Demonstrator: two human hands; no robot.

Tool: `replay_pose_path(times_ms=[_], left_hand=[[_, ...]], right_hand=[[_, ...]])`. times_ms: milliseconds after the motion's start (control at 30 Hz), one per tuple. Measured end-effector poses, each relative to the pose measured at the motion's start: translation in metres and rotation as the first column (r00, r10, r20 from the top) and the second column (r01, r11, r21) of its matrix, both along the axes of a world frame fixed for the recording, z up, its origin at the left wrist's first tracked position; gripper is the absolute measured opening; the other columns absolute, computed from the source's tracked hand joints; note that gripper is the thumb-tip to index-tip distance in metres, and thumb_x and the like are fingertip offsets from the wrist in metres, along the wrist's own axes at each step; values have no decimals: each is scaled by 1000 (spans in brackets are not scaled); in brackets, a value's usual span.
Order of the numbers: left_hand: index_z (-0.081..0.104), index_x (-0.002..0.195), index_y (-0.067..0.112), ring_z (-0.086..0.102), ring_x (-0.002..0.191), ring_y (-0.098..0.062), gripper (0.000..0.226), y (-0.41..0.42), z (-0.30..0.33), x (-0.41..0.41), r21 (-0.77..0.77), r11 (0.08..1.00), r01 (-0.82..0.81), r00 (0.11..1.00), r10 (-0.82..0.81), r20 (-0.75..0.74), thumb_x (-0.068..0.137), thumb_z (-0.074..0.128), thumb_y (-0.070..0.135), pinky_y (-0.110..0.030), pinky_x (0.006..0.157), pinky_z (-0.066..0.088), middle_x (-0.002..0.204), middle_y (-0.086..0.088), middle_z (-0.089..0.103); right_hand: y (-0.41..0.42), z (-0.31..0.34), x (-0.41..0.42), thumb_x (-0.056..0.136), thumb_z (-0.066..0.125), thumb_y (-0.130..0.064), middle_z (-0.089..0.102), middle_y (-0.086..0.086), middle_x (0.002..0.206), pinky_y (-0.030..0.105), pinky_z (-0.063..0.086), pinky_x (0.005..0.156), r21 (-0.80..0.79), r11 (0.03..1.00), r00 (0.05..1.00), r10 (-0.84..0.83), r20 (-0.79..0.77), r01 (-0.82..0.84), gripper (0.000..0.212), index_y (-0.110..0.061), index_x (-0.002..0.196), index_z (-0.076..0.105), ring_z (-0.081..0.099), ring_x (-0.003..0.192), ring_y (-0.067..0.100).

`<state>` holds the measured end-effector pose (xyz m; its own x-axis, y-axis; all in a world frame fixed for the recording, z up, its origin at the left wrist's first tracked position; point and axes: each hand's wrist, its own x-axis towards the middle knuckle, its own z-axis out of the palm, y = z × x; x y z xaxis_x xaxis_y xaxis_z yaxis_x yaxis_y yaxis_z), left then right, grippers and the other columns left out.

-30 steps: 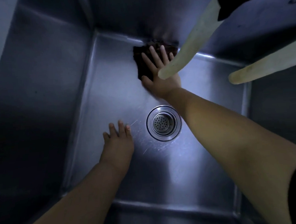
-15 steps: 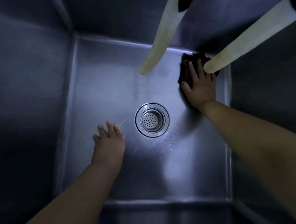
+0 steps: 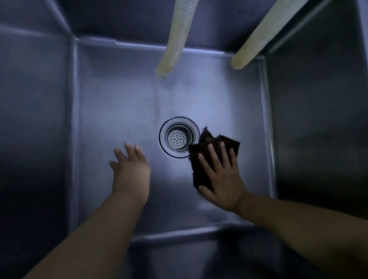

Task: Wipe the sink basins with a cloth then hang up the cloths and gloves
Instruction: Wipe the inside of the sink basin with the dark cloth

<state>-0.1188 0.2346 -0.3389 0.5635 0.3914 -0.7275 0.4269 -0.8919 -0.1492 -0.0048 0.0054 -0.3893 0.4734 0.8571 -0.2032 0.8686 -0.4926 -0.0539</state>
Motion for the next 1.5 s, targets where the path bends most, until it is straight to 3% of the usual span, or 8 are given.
replay_pose_path(times_ms=[133,333,500,733,900,1333,1400,1500], left_hand=[[-3,146,-4,15,137,-53,74,-1,2,0,11,1000,14,1000,-14,-3,95,48,12,-53,107,29,153,-32,-1],[-4,147,-1,14,139,-48,82,0,1,1,17,1000,18,999,-18,-30,93,54,22,-49,109,30,154,-28,-2],[-8,146,-1,14,140,-44,106,3,-4,-2,16,999,38,999,-37,-35,82,65,44,-43,108,32,155,-25,-3],[-9,147,2,10,141,-44,110,6,-7,-4,-40,999,-21,1000,21,-10,80,68,42,-43,114,24,156,-23,-5],[-9,148,4,9,142,-43,110,4,-6,-4,-41,998,-45,999,45,1,79,70,40,-43,114,25,156,-21,-6],[-4,148,6,11,141,-42,109,9,-5,-11,-64,997,-41,995,46,89,78,71,42,-43,110,30,157,-19,-1],[-5,149,9,10,143,-39,109,12,-1,-16,-97,994,-40,991,51,120,78,70,44,-41,110,29,158,-16,-2],[-3,150,14,9,145,-32,102,21,6,-24,-166,985,-42,983,71,172,81,66,44,-37,110,28,159,-10,-4]], right_hand=[[8,-1,5,78,44,-62,15,18,155,65,9,111,48,999,1000,22,-8,-22,85,-20,149,22,5,142,47],[47,-1,80,77,44,-59,23,17,154,60,7,113,87,987,991,-137,12,135,82,-20,148,31,9,142,45],[79,-1,159,78,34,-60,15,12,157,56,1,115,32,966,965,-259,44,257,81,-25,150,22,4,143,41],[98,-3,222,84,34,-57,10,11,158,54,1,115,28,922,917,-388,88,387,77,-26,151,14,1,144,39],[84,-3,200,87,32,-55,9,14,158,55,-1,114,30,904,901,-427,73,426,75,-22,151,13,0,144,40],[-7,11,49,81,27,-57,14,22,155,60,-1,112,-82,888,892,-450,47,452,81,-14,150,20,4,141,48],[-7,13,25,82,30,-57,14,27,153,63,0,110,-97,918,923,-385,15,385,82,-10,149,22,5,139,52],[-6,17,-3,83,36,-58,20,30,150,70,14,106,-97,986,990,-141,-28,138,81,-8,146,29,10,136,56]])
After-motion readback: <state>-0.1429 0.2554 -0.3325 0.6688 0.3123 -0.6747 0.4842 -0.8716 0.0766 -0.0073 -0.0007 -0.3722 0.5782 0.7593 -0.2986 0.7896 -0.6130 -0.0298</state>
